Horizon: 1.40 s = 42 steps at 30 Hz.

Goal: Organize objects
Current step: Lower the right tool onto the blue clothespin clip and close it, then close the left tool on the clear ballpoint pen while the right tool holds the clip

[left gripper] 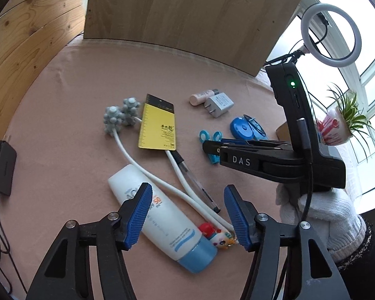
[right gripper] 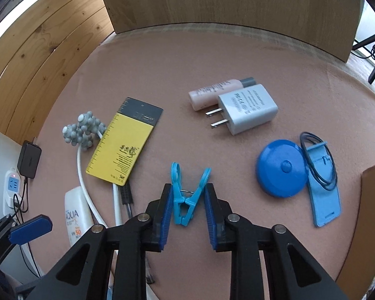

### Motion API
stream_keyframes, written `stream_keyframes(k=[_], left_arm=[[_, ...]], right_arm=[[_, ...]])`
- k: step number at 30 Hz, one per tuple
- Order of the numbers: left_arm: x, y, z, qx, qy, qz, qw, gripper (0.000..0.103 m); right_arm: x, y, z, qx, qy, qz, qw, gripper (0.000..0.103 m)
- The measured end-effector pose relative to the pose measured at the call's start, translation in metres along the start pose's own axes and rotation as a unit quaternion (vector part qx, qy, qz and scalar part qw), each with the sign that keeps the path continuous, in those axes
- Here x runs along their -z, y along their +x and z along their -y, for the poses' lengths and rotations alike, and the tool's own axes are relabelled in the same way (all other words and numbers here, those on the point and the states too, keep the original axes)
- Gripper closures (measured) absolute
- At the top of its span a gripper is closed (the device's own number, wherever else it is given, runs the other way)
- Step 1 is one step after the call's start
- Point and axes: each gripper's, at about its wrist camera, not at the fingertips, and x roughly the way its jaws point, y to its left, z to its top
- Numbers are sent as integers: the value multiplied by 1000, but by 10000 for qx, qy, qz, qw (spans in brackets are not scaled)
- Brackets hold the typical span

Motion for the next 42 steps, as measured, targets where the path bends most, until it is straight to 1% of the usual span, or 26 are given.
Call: stream_keyframes(k=[4,9,11,12,14,17,23,26,30,31,33,34,37,38,39,41,42], left_arm=[[-9,21,12,121,127,-124,9998,44],[-15,42,19,141,209,-297,9992,50],[-16,49,20,188,189,-398,9989,55],[-17,55,21,217,177,-440,9986,55],[-16,61,19,147,145,-526,9984,56],[-16,69,20,205,97,-625,9978,56],[-21,77,22,-138,144,-657,9976,56],[-26,82,20,-210,72,-696,9973,56],[-29,94,26,-403,223,-746,9961,56],[-28,94,29,-446,302,-688,9962,57],[-28,96,32,-485,432,-664,9957,67],[-27,97,33,-469,474,-662,9956,70],[-28,97,33,-449,519,-652,9955,73],[-28,97,32,-372,494,-681,9958,77],[-28,97,32,-301,493,-715,9958,77],[-26,98,36,-309,668,-706,9948,78],[-24,98,39,-200,728,-755,9943,80]], right_arm=[[19,-14,26,-56,279,11,9996,81],[46,-31,55,-15,550,84,9984,81],[54,-35,64,-43,663,94,9977,81],[58,-37,69,-59,729,97,9973,81],[61,-39,74,-79,806,117,9966,81],[65,-42,79,-116,870,151,9960,81],[69,-42,82,-206,894,148,9957,81],[68,-40,79,-198,859,151,9960,81],[69,-40,81,-187,865,177,9959,81],[70,-40,82,-176,864,184,9959,81],[70,-41,84,-153,875,199,9959,81],[71,-41,84,-148,882,202,9958,81],[72,-41,86,-123,913,210,9955,81],[72,-42,86,-121,924,215,9954,81],[72,-42,85,-115,924,220,9954,81],[72,-42,85,-103,920,224,9955,81],[72,-42,85,-105,925,226,9954,81]])
